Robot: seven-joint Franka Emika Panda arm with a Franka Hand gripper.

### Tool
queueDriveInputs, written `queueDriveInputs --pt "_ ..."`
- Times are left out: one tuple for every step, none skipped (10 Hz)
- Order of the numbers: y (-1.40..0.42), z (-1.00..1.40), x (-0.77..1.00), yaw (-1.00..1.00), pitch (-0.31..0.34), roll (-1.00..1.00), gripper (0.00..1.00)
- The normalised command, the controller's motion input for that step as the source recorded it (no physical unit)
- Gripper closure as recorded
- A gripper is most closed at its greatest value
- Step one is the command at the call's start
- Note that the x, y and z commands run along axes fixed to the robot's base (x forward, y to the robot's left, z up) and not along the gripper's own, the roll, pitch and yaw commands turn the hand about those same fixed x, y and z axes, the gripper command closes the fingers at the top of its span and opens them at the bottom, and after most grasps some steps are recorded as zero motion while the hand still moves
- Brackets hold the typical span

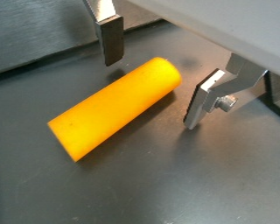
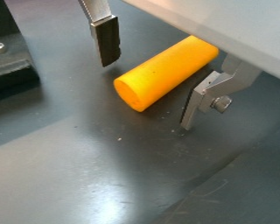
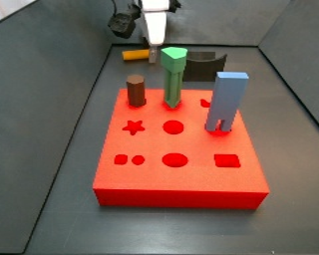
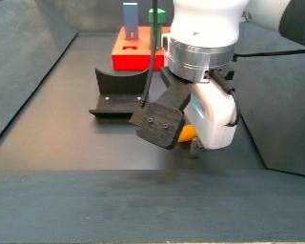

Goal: Pick up the oval object. Move up. Place the oval object on the fixture. Regrasp the oval object. Move to above the board. Insert the oval object.
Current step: Pick up the oval object.

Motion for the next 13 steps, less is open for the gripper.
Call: queueDriveInputs --pt "0.04 0.00 0.06 -0.05 -0.500 -0.35 0.00" --pt "-0.06 -0.37 -0.12 0.00 -0.406 0.00 0.00" --pt "0.00 0.00 -0.13 0.08 -0.066 0.02 0.00" --pt "0.02 0.00 0.00 0.00 -0.001 -0.01 0.00" --pt "0.00 -0.10 -0.13 0.00 -0.243 0.00 0.00" --pt "0.00 -0.22 -0.07 0.00 -0.394 0.00 0.00" --pt "0.00 -0.14 -0.03 0.00 -0.257 0.00 0.00" --pt "0.00 -0.09 0.00 0.00 -0.080 0.00 0.00" --pt "0.04 0.00 0.00 -0.02 -0.020 -0.03 0.00" --pt "0.00 0.00 0.00 0.00 -0.019 0.00 0.00" --pt "0.00 0.00 0.00 0.00 0.000 0.00 0.00" --pt "0.00 0.00 0.00 0.00 0.000 0.00 1.00" --pt "0.00 0.00 0.00 0.00 0.000 0.00 1.00"
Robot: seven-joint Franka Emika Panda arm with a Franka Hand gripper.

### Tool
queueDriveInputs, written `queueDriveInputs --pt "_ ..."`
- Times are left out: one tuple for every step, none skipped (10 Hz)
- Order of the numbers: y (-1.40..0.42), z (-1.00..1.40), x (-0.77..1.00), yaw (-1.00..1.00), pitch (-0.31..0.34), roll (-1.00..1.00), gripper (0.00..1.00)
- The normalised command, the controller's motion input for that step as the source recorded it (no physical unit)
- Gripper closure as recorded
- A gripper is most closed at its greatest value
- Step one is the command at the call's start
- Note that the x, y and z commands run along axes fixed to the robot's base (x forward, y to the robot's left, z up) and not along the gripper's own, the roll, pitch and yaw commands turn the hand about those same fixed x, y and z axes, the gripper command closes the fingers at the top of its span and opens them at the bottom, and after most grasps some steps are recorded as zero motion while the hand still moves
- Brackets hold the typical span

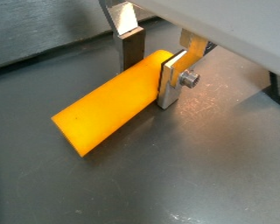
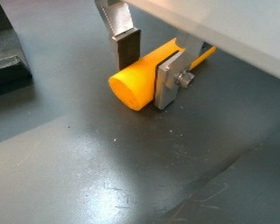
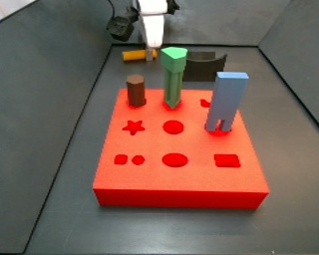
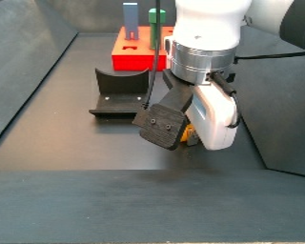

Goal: Pick up the oval object. Move up. Place the oval object on the fixture. Regrasp the oval object. Move to above the board. Insert the oval object.
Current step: Pick up the oval object.

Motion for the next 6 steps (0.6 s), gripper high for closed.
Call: queueDriveInputs --pt "0.00 0.00 0.00 0.00 0.000 0.00 1.00" --pt "0.00 0.00 0.00 0.00 0.000 0.00 1.00" --pt "0.00 0.00 0.00 0.00 0.000 0.00 1.00" --pt "0.00 0.00 0.00 0.00 0.000 0.00 1.00" --pt "0.00 0.00 0.00 0.00 0.000 0.00 1.00" --pt "0.00 0.00 0.00 0.00 0.000 0.00 1.00"
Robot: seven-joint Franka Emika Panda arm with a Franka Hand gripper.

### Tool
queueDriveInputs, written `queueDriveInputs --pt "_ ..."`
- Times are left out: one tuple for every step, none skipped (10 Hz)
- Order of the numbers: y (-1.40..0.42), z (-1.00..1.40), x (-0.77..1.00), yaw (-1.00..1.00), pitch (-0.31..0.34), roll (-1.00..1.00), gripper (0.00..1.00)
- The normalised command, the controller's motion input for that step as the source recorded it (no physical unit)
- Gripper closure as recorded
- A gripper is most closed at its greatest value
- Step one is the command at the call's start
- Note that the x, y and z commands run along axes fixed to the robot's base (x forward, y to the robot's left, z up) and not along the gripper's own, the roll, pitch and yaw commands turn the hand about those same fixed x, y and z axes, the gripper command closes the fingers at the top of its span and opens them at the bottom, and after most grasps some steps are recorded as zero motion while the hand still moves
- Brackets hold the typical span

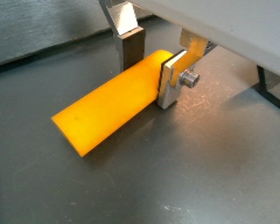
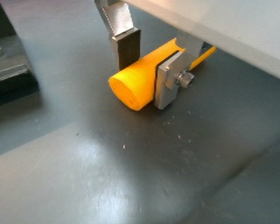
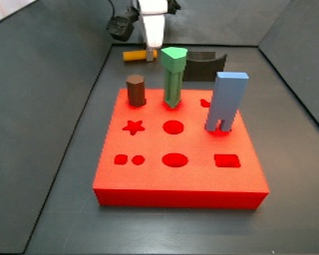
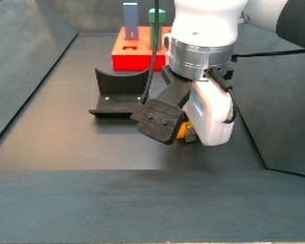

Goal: Pick up the oval object. Move up. Place the oval object on the fixture. Regrasp the oval object. Move to above the board. Insert the oval object.
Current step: Pick up the oval object, then move up, then place the oval object on the fixture.

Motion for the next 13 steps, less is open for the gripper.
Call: queueDriveInputs --pt "0.00 0.00 0.00 0.00 0.000 0.00 1.00" --pt "0.00 0.00 0.00 0.00 0.000 0.00 1.00" --pt "0.00 0.00 0.00 0.00 0.000 0.00 1.00" --pt "0.00 0.83 0.00 0.00 0.000 0.00 1.00" --pt "-0.10 0.81 0.03 0.02 -0.002 -0.02 1.00" --pt "-0.07 0.68 0.00 0.02 0.043 -0.01 1.00" --pt "-0.03 0.55 0.01 0.02 0.077 0.02 1.00" --pt "-0.02 0.47 0.01 0.01 0.095 0.03 1.00" --pt "-0.02 0.30 0.00 0.00 0.121 0.06 1.00" --pt "-0.01 0.18 -0.01 0.00 0.131 0.09 1.00" --pt "0.00 1.00 0.00 0.00 0.000 0.00 1.00" --pt "0.00 1.00 0.00 0.00 0.006 0.00 1.00" --pt "0.00 1.00 -0.01 0.00 0.042 0.01 1.00"
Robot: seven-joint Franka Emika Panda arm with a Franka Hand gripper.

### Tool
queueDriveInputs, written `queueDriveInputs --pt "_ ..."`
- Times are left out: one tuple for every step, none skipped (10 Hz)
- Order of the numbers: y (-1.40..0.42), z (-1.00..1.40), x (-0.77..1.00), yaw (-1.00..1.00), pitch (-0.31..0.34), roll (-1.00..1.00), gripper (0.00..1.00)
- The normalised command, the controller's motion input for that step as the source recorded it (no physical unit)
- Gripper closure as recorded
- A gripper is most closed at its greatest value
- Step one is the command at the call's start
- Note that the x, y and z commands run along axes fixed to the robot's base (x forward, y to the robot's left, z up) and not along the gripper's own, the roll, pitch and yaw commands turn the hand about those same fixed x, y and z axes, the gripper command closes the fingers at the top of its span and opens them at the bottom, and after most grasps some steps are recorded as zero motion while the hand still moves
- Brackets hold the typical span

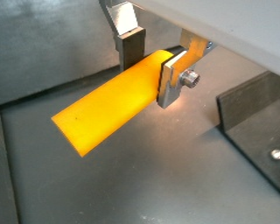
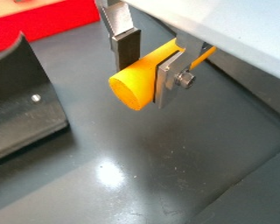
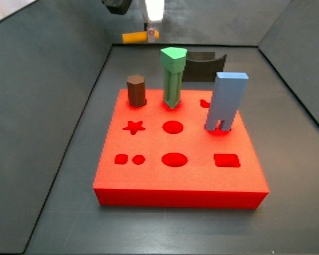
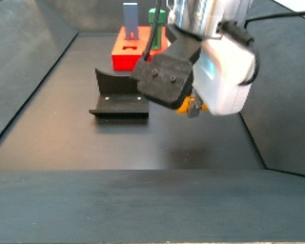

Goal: Pick up the oval object. Move up. Place the oval object on the fixture. Regrasp the oval object. Move to above the board. Insert the oval object.
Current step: Place the oval object on the fixture.

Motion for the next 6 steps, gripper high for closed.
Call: queueDriveInputs --pt "0.00 1.00 -0.02 -0.01 0.058 0.02 1.00" --pt "0.00 1.00 -0.02 -0.01 0.087 0.05 1.00" --pt "0.00 1.00 -0.02 -0.01 0.104 0.06 1.00" --pt "0.00 1.00 -0.02 0.00 0.117 0.09 1.00" --pt "-0.01 1.00 -0.03 0.01 0.120 0.09 1.00" --pt "-0.01 1.00 -0.03 0.02 0.117 0.10 1.00"
